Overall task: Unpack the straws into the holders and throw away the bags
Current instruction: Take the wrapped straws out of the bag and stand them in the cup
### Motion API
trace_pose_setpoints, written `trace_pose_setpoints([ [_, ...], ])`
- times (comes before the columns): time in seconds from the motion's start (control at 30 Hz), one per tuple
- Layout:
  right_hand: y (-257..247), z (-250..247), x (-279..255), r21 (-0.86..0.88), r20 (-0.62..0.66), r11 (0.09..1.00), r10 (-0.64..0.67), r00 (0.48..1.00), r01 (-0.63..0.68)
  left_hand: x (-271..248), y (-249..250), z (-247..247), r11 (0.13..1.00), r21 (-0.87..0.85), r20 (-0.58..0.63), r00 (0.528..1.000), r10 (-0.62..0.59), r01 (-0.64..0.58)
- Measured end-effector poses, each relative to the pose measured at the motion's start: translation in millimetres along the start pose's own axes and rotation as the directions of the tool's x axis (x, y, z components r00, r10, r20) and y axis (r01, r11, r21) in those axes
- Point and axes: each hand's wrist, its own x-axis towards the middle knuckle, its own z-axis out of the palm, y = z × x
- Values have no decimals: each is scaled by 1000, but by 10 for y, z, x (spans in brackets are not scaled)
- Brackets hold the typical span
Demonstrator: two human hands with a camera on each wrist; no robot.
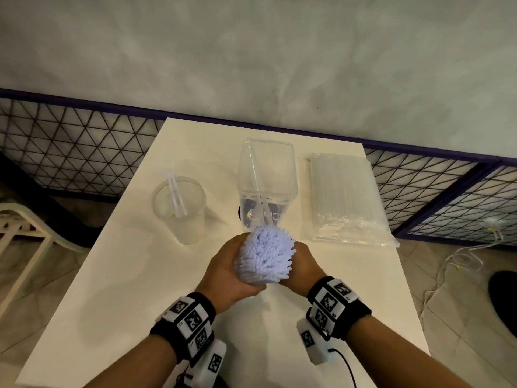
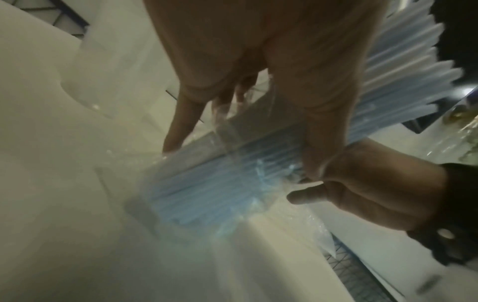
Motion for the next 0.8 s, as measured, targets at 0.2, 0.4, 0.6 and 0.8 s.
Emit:
trace_pose_setpoints([
  [0.2, -281, 98, 132, 19, 86, 1000, -9, 996, 7, -98, -1, -305, 999, -32, -17, 1000, 7, -8],
  [0.4, -434, 339, 304, 102, 204, 993, -71, 976, 51, -176, -248, -770, 982, -168, -61, 993, -99, 88],
  [0.6, -822, 553, 496, -51, 236, 978, -183, 954, 200, -303, -372, -1144, 975, -213, -160, 982, -100, 64],
  [0.8, -1154, 561, 618, 58, 175, 951, -310, 934, 305, -344, -465, -1474, 980, -200, -307, 949, -78, 16],
])
